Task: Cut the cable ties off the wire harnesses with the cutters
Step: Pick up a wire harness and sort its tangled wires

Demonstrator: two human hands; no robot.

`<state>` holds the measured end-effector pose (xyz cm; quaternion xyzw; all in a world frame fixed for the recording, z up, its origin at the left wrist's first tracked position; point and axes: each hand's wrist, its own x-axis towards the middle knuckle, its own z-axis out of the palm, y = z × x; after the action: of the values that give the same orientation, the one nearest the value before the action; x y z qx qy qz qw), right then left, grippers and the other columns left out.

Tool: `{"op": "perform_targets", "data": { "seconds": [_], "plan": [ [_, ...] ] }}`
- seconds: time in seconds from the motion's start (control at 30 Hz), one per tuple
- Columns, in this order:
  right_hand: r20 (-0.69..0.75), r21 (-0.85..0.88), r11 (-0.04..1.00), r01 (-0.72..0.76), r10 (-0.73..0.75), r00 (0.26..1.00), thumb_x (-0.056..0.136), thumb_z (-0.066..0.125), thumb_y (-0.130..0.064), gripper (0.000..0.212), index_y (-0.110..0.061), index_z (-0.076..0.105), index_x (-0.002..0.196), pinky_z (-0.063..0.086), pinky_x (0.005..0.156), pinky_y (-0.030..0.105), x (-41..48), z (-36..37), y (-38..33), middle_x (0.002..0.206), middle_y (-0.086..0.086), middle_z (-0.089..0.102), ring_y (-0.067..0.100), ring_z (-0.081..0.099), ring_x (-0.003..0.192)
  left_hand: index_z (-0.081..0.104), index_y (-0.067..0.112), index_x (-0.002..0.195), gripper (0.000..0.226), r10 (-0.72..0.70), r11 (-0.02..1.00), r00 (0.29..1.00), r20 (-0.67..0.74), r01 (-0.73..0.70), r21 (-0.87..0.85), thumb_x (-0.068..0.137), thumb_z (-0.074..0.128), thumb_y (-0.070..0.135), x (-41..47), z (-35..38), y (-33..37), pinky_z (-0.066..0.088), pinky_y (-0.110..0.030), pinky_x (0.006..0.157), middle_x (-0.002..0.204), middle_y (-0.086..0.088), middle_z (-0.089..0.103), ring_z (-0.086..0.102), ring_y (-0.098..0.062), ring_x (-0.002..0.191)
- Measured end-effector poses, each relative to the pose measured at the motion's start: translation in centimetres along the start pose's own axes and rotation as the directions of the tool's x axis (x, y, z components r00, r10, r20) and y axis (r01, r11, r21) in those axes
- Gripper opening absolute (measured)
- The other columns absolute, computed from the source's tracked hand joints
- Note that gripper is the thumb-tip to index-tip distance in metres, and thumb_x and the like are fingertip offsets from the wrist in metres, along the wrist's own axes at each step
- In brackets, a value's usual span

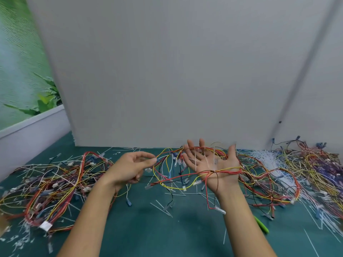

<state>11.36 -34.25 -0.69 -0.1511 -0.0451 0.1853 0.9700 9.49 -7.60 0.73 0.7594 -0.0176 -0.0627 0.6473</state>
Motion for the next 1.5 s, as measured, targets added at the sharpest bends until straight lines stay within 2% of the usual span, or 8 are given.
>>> {"op": "perform_targets", "data": {
  "seconds": [0.2, 0.4, 0.6, 0.7, 0.97, 1.17, 1.37, 1.5],
  "plan": [
    [-0.128, 0.043, 0.992, 0.121, -0.115, 0.985, 0.083, 0.048, -0.084, 0.084, -0.005, 0.066, 0.103, 0.048, 0.101, 0.057, -0.2, 1.1, 0.5, 0.128, 0.028, 0.062, 0.047, 0.059, 0.123, 0.072, 0.017, 0.108, 0.028, 0.096, 0.994, 0.992, -0.081, -0.091, 0.065, 0.083, 0.081, 0.027, -1.3, 1.3, 1.7, 0.034, -0.02, 0.039, 0.08, 0.012, 0.07, 0.047, -0.01, 0.046],
    [-0.097, -0.15, 0.984, 0.096, -0.111, 0.989, 0.079, 0.068, -0.065, 0.06, -0.012, 0.066, 0.107, 0.055, 0.099, 0.05, -0.6, 2.2, 1.1, 0.132, 0.02, 0.064, 0.041, 0.064, 0.123, 0.078, 0.013, 0.094, 0.017, 0.348, 0.692, 0.937, -0.016, -0.269, -0.67, 0.081, 0.067, 0.008, -2.2, 2.8, 3.9, 0.054, -0.02, 0.062, 0.101, -0.007, 0.069, 0.066, -0.013, 0.075],
    [0.003, -0.604, 0.796, -0.031, 0.041, 0.999, 0.073, 0.084, -0.054, 0.069, -0.014, 0.064, 0.125, 0.06, 0.088, 0.049, -1.2, 3.5, 3.3, 0.143, 0.015, 0.061, 0.036, 0.067, 0.121, 0.064, 0.003, 0.112, 0.033, 0.343, 0.525, 0.92, -0.191, -0.356, -0.773, 0.084, 0.054, -0.01, -1.7, 5.1, 3.7, 0.057, -0.022, 0.083, 0.104, -0.01, 0.073, 0.072, -0.021, 0.102],
    [0.087, -0.763, 0.645, -0.039, 0.162, 0.983, 0.06, 0.094, -0.058, 0.082, -0.011, 0.064, 0.12, 0.063, 0.078, 0.038, -1.7, 3.6, 3.9, 0.128, 0.011, 0.068, 0.031, 0.071, 0.111, 0.061, 0.002, 0.112, 0.03, 0.345, 0.556, 0.9, -0.267, -0.425, -0.714, 0.091, 0.05, -0.017, -1.5, 5.4, 3.4, 0.057, -0.022, 0.084, 0.105, -0.013, 0.072, 0.072, -0.026, 0.107],
    [0.182, -0.946, 0.302, 0.117, 0.194, 0.964, 0.081, 0.084, -0.006, 0.022, -0.021, 0.073, 0.093, 0.058, 0.069, 0.029, -3.2, 4.3, 4.3, 0.115, 0.01, 0.075, 0.027, 0.074, 0.093, 0.065, 0.004, 0.101, 0.019, 0.448, 0.65, 0.787, -0.423, -0.612, -0.45, 0.095, 0.056, -0.011, -1.5, 5.9, 3.1, 0.057, -0.025, 0.087, 0.104, -0.009, 0.076, 0.071, -0.029, 0.109],
    [0.158, -0.907, 0.39, 0.158, -0.031, 0.987, 0.092, 0.071, 0.003, 0.012, -0.004, 0.065, 0.1, 0.054, 0.056, 0.027, -2.5, 3.9, 4.5, 0.092, 0.02, 0.072, 0.029, 0.073, 0.076, 0.068, 0.008, 0.09, 0.022, 0.46, 0.713, 0.799, -0.388, -0.593, -0.374, 0.093, 0.057, -0.011, -1.5, 5.1, 3.1, 0.059, -0.03, 0.077, 0.101, -0.01, 0.076, 0.074, -0.033, 0.1],
    [0.05, -0.872, 0.442, 0.21, -0.346, 0.937, 0.089, 0.073, 0.003, 0.012, -0.008, 0.069, 0.093, 0.047, 0.044, 0.023, -1.8, 3.3, 3.8, 0.085, 0.031, 0.069, 0.021, 0.063, 0.052, 0.068, 0.002, 0.084, 0.03, 0.348, 0.851, 0.862, -0.37, -0.455, -0.26, 0.09, 0.045, -0.016, -1.4, 2.9, 3.1, 0.033, -0.021, 0.04, 0.065, -0.01, 0.068, 0.06, -0.019, 0.051],
    [0.019, -0.91, 0.378, 0.172, -0.376, 0.927, 0.085, 0.082, -0.01, 0.011, -0.013, 0.073, 0.089, 0.032, 0.037, 0.018, -1.7, 2.9, 3.5, 0.078, 0.011, 0.073, 0.012, 0.043, 0.036, 0.067, 0.005, 0.093, 0.025, 0.248, 0.897, 0.893, -0.376, -0.358, -0.26, 0.095, 0.047, -0.009, -1.1, 2.9, 2.8, 0.032, -0.016, 0.039, 0.054, -0.001, 0.057, 0.046, -0.009, 0.043]
  ]
}}
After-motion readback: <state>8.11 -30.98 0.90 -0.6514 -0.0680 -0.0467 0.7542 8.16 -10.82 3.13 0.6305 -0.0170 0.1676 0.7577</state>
